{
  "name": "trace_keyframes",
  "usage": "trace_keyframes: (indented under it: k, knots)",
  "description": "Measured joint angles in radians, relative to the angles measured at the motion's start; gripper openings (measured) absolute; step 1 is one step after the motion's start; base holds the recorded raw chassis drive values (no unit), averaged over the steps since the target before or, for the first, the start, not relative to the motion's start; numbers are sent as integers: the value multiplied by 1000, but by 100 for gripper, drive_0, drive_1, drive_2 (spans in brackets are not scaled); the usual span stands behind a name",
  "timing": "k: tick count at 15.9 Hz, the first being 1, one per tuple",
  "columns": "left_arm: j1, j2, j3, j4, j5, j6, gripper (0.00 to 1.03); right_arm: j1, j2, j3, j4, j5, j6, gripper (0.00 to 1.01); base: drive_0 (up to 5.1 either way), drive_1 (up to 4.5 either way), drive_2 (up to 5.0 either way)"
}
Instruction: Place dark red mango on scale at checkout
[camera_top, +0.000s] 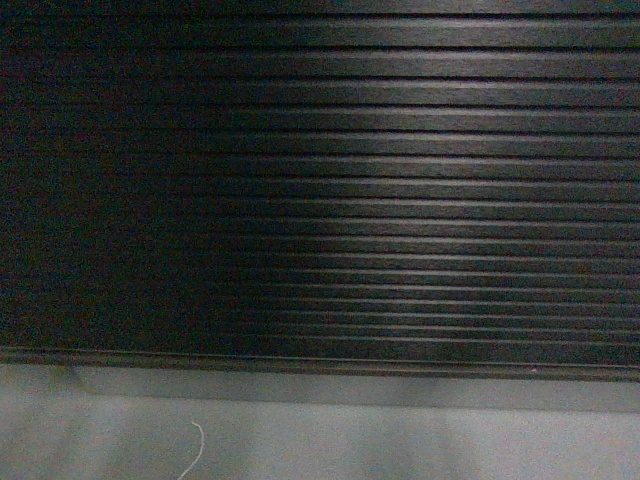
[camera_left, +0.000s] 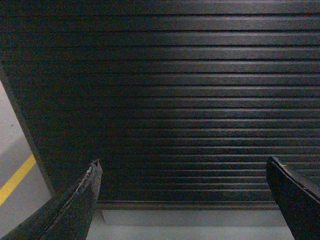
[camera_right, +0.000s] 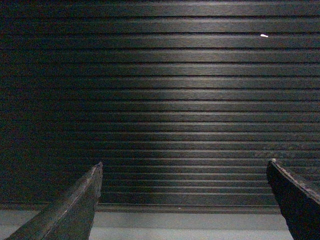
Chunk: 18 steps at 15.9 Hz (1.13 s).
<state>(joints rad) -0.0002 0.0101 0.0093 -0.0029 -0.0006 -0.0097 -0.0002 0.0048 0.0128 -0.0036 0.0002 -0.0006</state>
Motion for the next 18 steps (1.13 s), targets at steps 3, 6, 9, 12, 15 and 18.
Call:
trace_keyframes:
  k: [3,6,9,12,15,18]
  knots:
    - [0,0,0,0,0,0,98,0,0,0,1,0,0,98,-6,187,-198]
    - [0,0,0,0,0,0,98,0,0,0,-1,0,0,98,0,0,0]
    - [0,0,0,0,0,0,98,0,0,0,0,0,0,98,0,0,0]
    - [0,0,0,0,0,0,98,0,0,0,0,0,0,98,0,0,0]
    - [0,0,0,0,0,0,98,0,0,0,0,0,0,98,0,0,0]
    - [0,0,0,-2,0,0,98,0,0,0,-3,0,0,98,0,0,0]
